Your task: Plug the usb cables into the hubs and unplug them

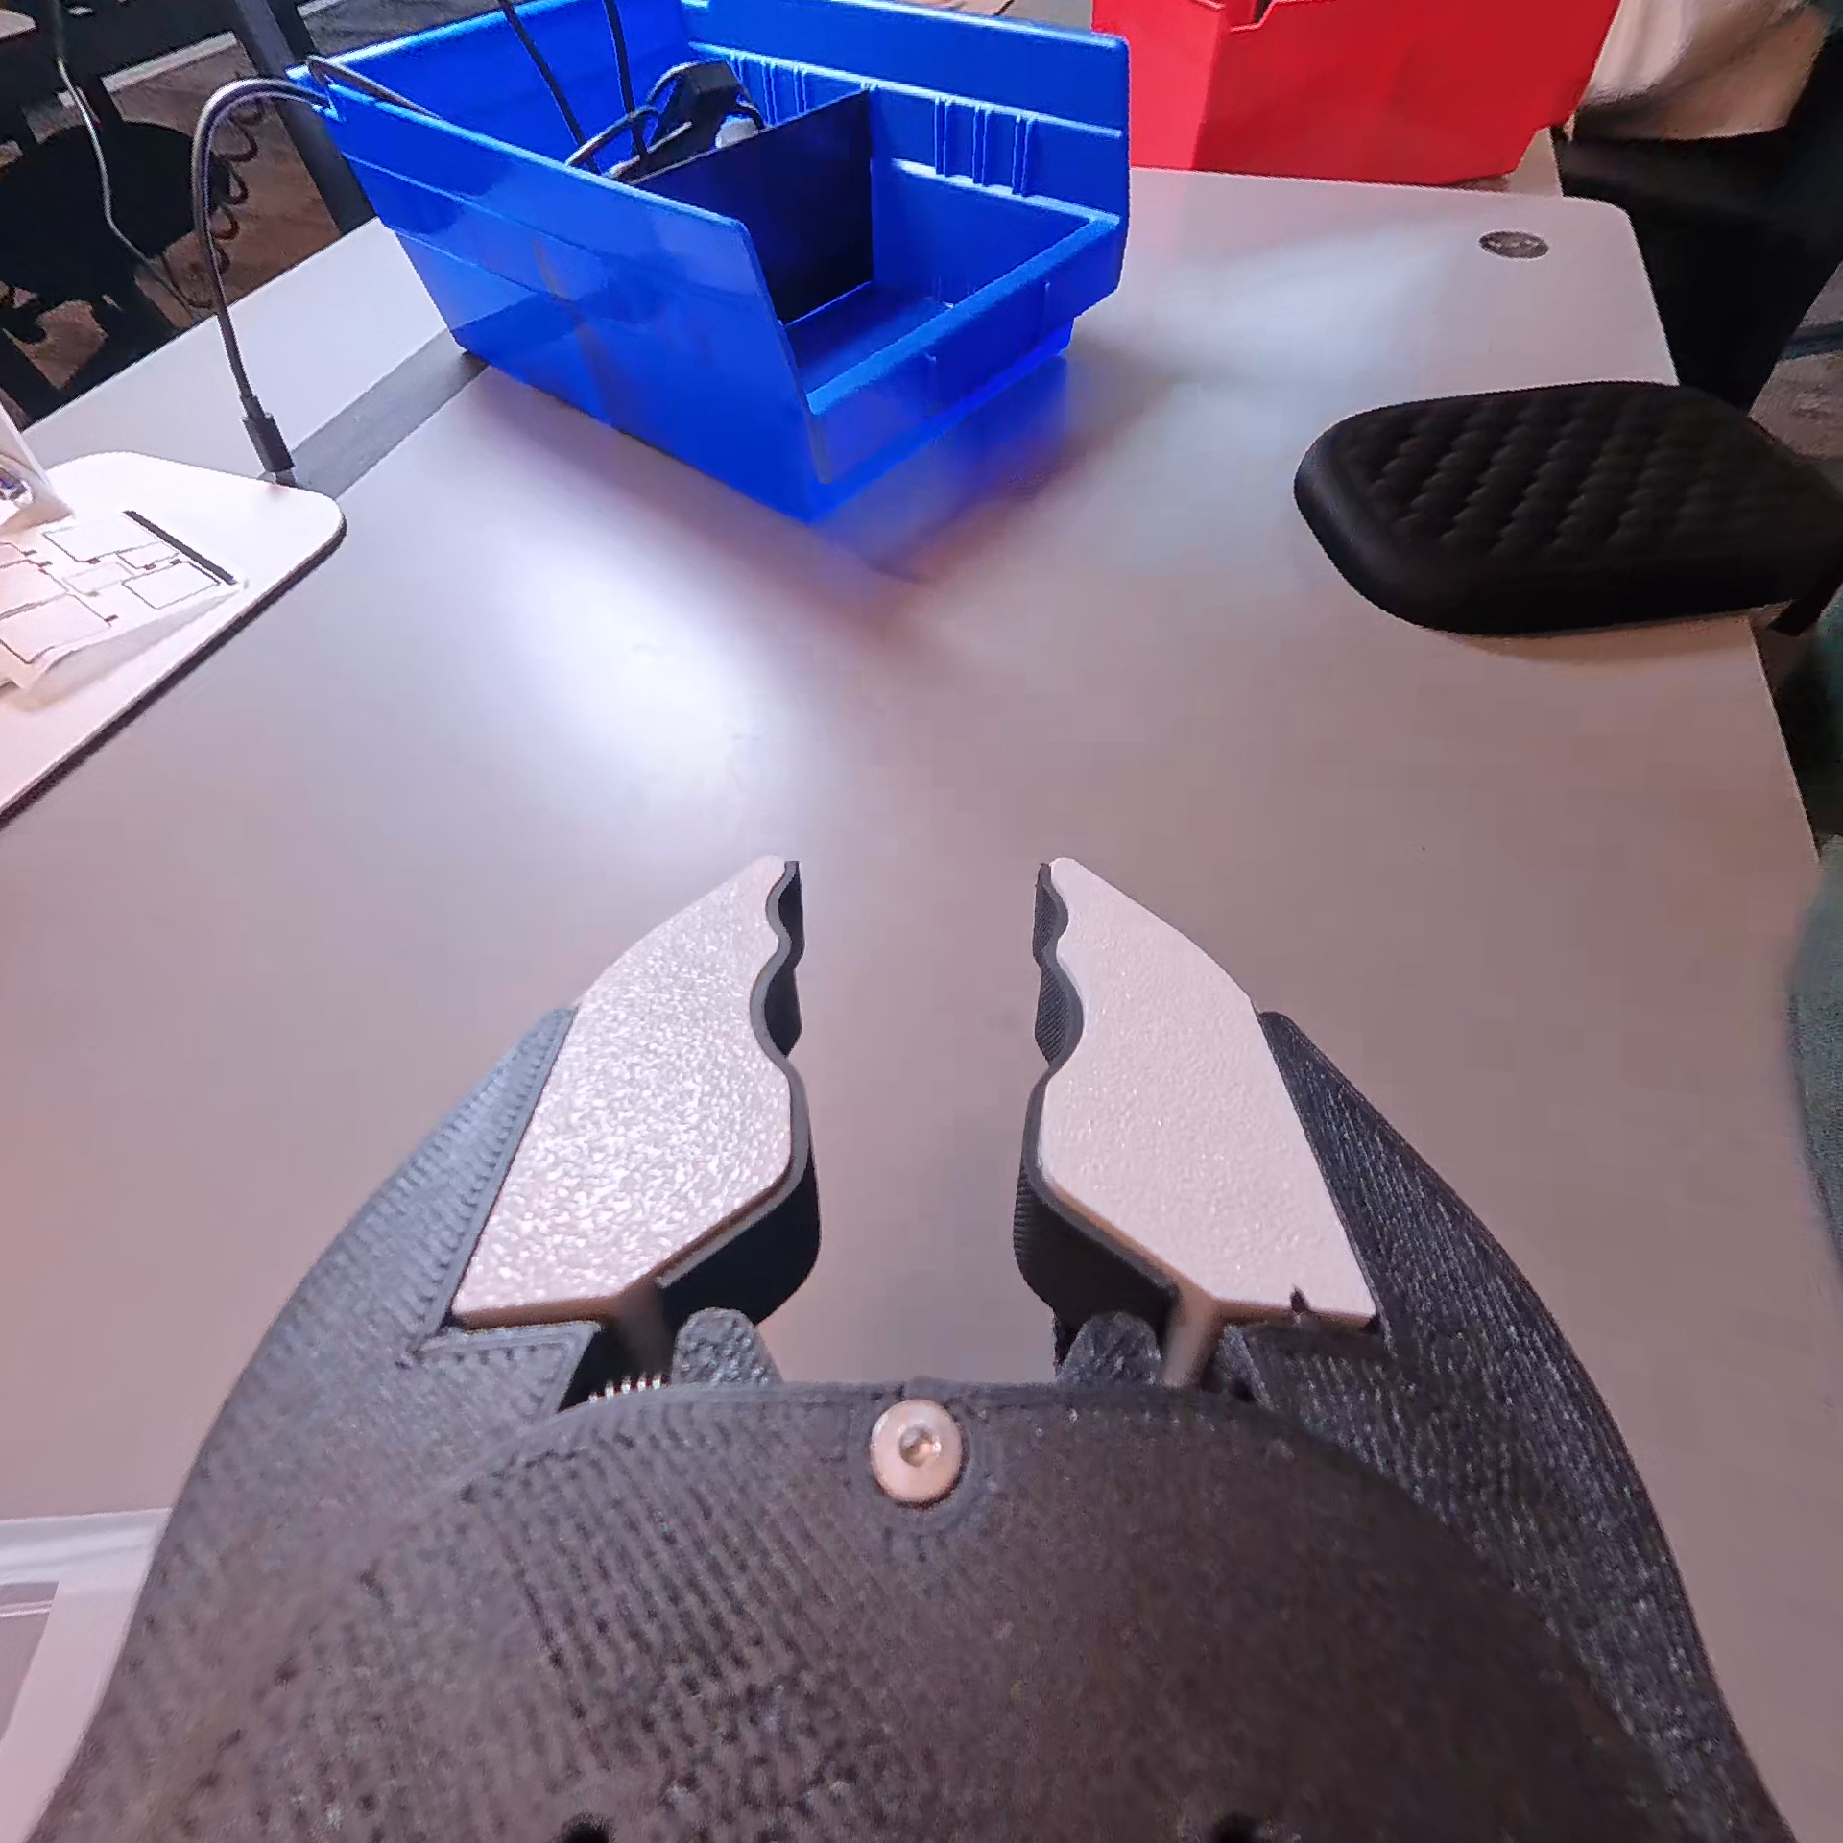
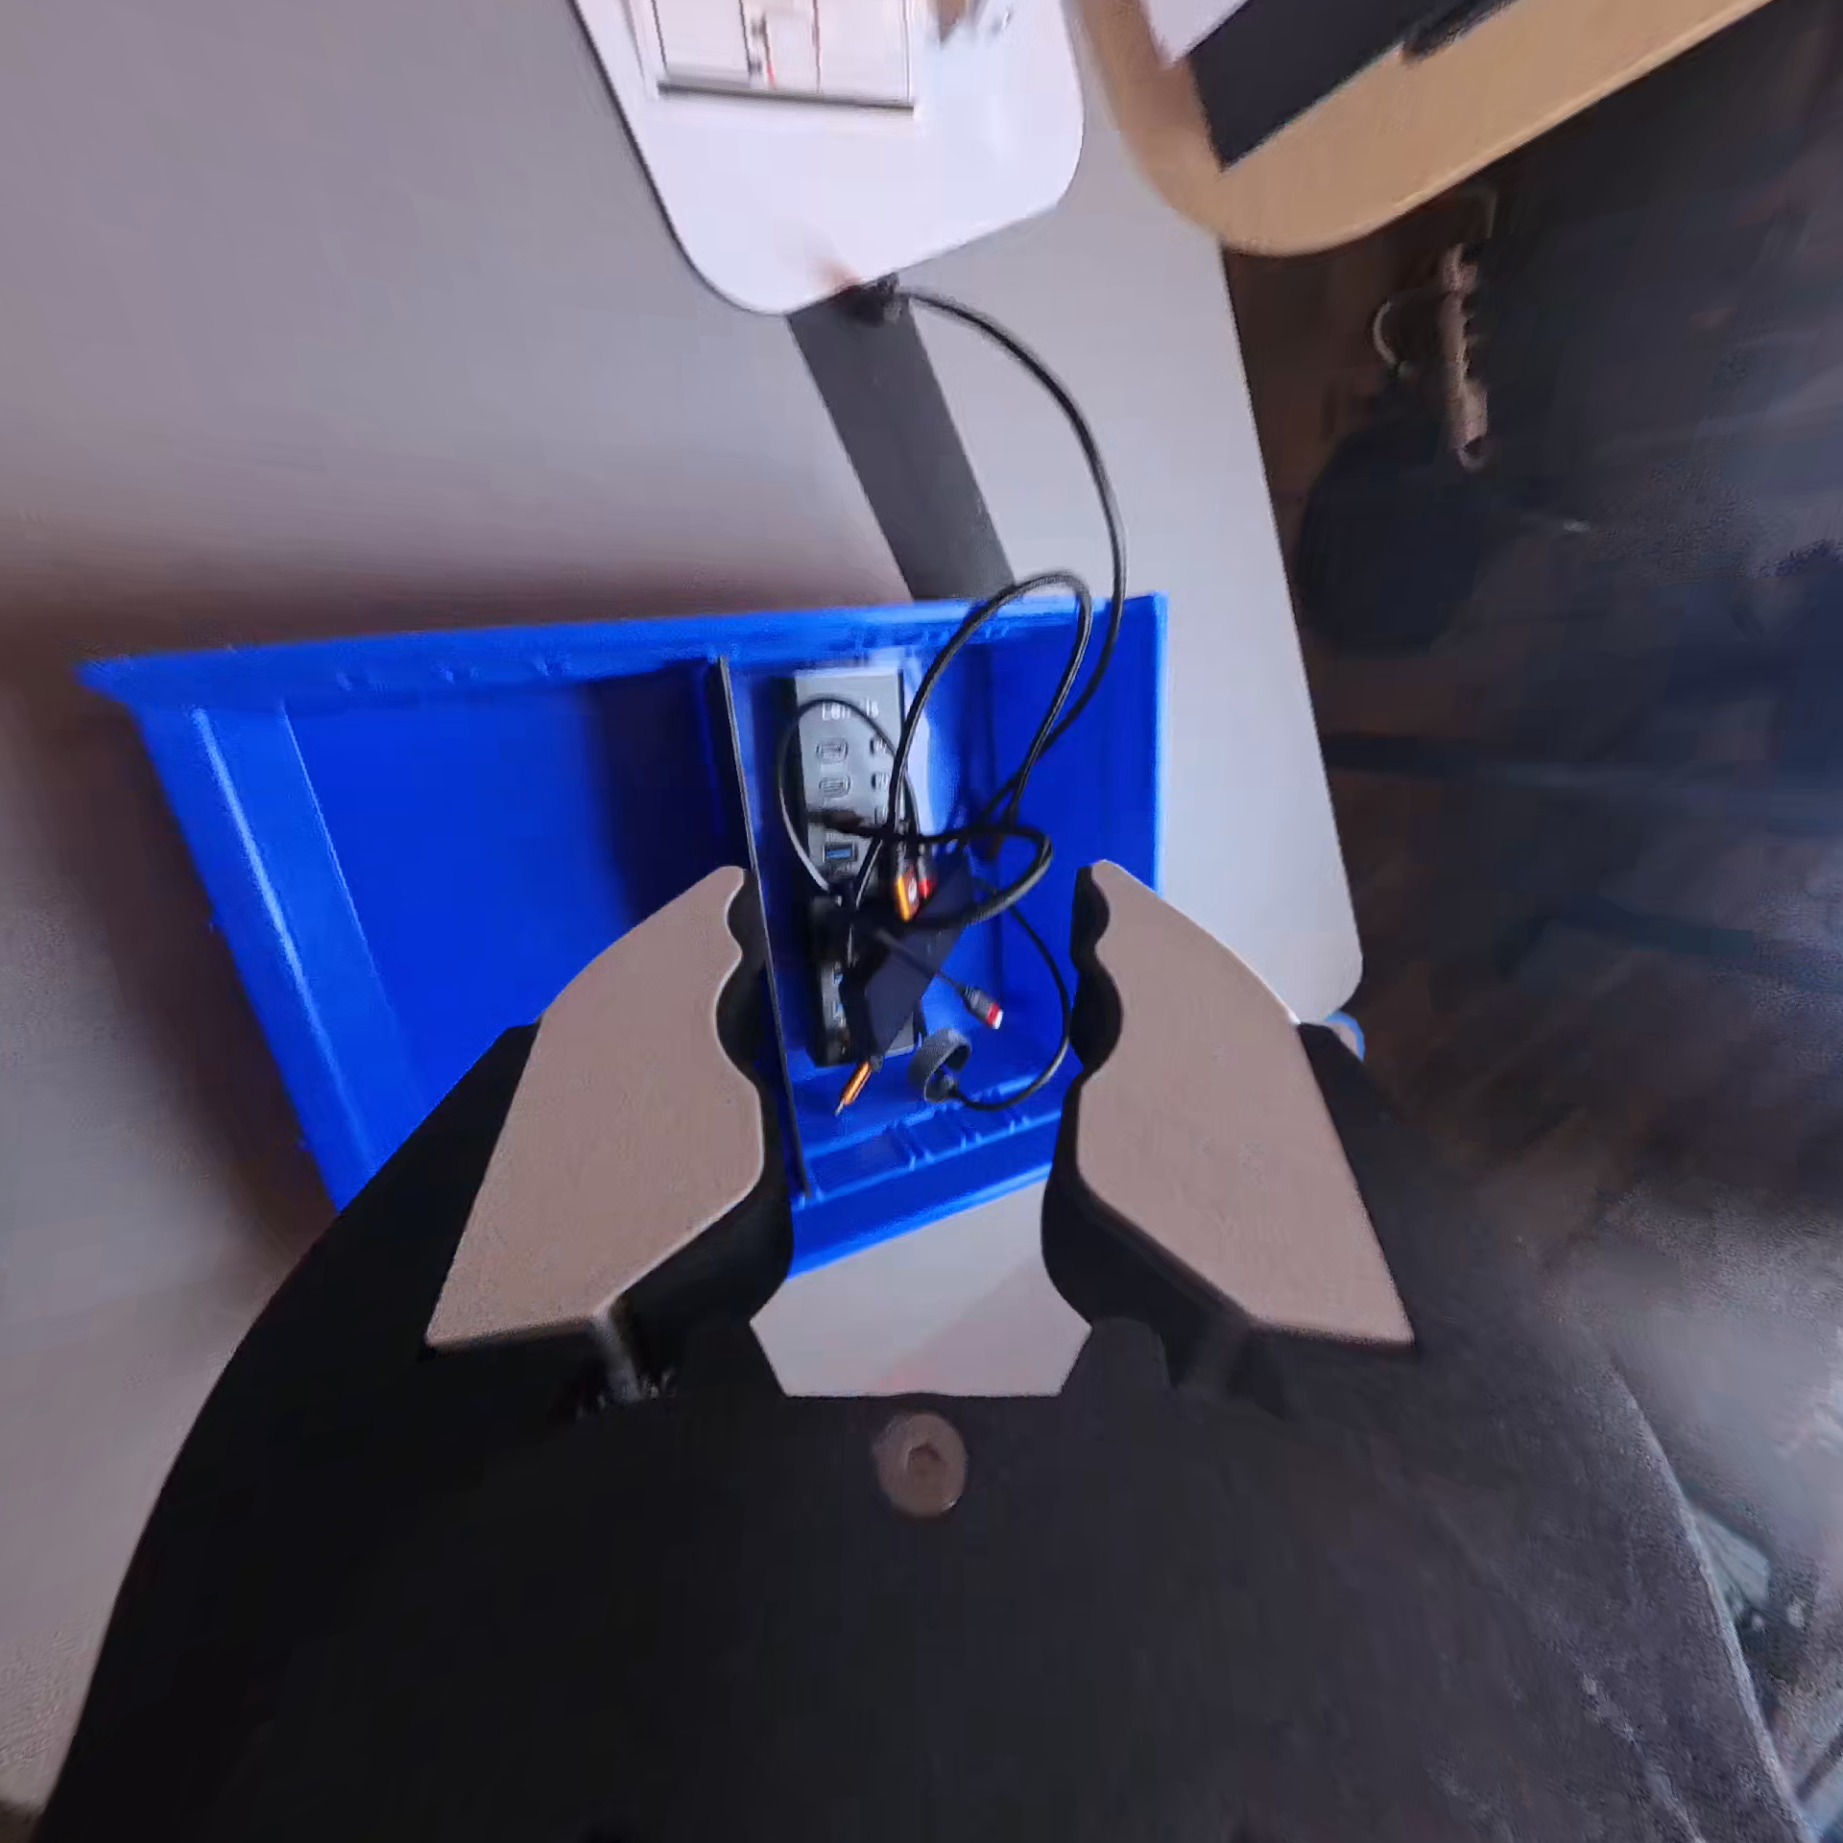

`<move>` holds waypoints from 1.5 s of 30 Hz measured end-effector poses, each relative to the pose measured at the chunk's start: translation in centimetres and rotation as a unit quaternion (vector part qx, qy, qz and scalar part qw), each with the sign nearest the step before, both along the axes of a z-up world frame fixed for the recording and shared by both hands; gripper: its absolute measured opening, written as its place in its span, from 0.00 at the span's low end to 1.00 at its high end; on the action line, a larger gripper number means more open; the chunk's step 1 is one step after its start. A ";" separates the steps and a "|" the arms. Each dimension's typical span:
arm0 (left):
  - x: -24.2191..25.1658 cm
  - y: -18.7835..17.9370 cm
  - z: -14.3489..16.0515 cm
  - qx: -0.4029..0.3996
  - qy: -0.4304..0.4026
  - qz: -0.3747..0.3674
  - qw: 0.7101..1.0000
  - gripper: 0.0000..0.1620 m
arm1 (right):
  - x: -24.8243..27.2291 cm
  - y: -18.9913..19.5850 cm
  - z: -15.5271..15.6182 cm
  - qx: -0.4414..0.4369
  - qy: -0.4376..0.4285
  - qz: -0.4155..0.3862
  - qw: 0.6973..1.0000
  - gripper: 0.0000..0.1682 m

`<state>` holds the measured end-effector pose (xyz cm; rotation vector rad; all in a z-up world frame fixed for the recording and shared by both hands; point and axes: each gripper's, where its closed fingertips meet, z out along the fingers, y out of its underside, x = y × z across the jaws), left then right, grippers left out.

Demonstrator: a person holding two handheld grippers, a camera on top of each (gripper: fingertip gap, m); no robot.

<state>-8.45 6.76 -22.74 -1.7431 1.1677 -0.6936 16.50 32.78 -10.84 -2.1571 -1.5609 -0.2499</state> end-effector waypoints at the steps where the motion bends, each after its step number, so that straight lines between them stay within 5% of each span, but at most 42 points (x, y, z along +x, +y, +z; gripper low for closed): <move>1: 0.0 0.0 0.1 0.000 -0.003 -0.001 1.000 0.28 | -0.9 1.1 0.0 0.020 0.008 0.006 1.000 0.35; 6: 0.0 0.0 -0.1 -0.002 0.001 -0.002 1.000 0.27 | -4.0 7.7 -3.3 0.111 0.025 0.022 0.993 0.33; 11: -0.3 0.2 0.0 0.000 0.000 0.006 1.000 0.27 | -4.5 11.5 -8.4 0.099 -0.017 0.061 0.993 0.27; 15: -0.6 0.6 -0.6 -0.013 0.000 0.009 1.000 0.27 | -4.9 12.6 -9.6 0.105 -0.075 0.104 0.986 0.09; 21: -0.6 0.8 -1.0 -0.023 0.001 0.009 1.000 0.27 | -4.6 10.5 -6.0 0.141 -0.087 0.179 0.970 0.03; 28: -0.2 0.5 -1.5 -0.027 0.009 0.003 1.000 0.27 | 4.2 7.8 0.7 0.183 -0.114 0.123 0.969 0.03; 37: 0.3 0.3 -2.5 -0.037 0.020 0.004 0.999 0.26 | 11.9 5.3 -8.2 0.107 -0.331 0.130 0.929 0.03; 41: 0.1 0.5 -2.7 -0.039 0.023 0.012 0.999 0.26 | 10.7 4.4 -12.5 0.069 -0.331 0.154 0.929 0.03; 45: -0.1 0.8 -2.6 -0.036 0.016 0.018 0.999 0.26 | 10.6 3.4 -12.6 0.031 -0.239 0.086 0.967 0.05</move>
